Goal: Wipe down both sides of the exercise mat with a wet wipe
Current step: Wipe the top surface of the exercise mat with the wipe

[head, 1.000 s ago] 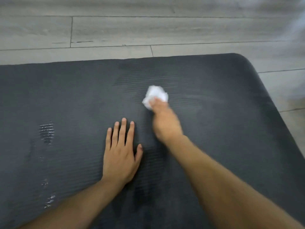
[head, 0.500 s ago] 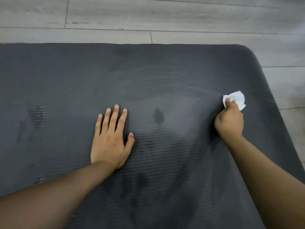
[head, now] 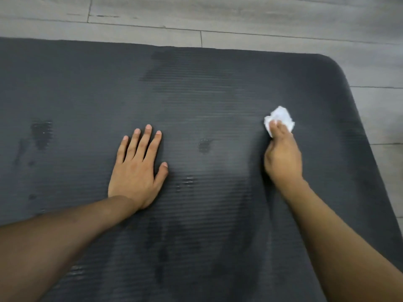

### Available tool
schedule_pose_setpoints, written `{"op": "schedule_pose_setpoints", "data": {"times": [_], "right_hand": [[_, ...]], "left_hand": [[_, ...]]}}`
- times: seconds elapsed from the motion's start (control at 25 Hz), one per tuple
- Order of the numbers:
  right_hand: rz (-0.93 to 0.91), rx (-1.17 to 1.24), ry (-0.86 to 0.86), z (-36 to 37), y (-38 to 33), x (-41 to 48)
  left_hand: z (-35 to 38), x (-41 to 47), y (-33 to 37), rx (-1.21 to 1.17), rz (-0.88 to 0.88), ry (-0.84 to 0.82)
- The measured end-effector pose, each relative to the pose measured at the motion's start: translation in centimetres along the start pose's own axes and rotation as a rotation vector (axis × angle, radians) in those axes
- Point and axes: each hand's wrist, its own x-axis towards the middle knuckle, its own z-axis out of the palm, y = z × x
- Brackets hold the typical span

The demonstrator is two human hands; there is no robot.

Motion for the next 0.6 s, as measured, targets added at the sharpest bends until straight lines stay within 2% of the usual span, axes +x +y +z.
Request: {"op": "schedule_pose_setpoints", "data": {"times": [0.04, 0.08, 0.16, 0.2, 0.32, 0.36, 0.4, 0.44, 0.56, 0.6], "right_hand": [[0.154, -0.007, 0.032, -1.2, 2.2, 0.4], [0.232, -0.004, 0.069, -1.4, 2.6, 0.4], [0.189, 0.103, 0.098, 0.0, -1.6, -0.4], [0.080, 0.156, 0.054, 1.2, -5.0, -1.5], [-0.530, 0.091, -0.072, 4.9, -13.3, -7.2], [-0.654, 0.057, -0.105, 5.5, -13.3, -7.6], [-0.687, 0.031, -0.122, 5.3, -11.9, -7.0], [-0.645, 0.029, -0.103, 4.6, -9.6, -5.8], [-0.230, -0.033, 0.004, 1.3, -0.4, -2.0], [-0.142, -0.069, 0.018, 0.3, 1.5, -1.3]], "left_hand": [[0.0, 0.0, 0.0, 0.001, -0.006, 0.002], [0.0, 0.1, 0.0, 0.003, -0.009, 0.004], [0.0, 0.2, 0.1, 0.005, -0.010, 0.007], [0.1, 0.1, 0.1, 0.007, -0.011, 0.013], [0.2, 0.2, 0.1, 0.012, -0.002, 0.014], [0.2, 0.2, 0.0, 0.009, 0.000, 0.013], [0.2, 0.2, -0.1, 0.007, -0.002, 0.013], [0.2, 0.1, -0.2, 0.004, -0.003, 0.011], [0.2, 0.2, 0.0, -0.007, -0.001, 0.014], [0.2, 0.2, -0.1, -0.009, -0.003, 0.018]]}}
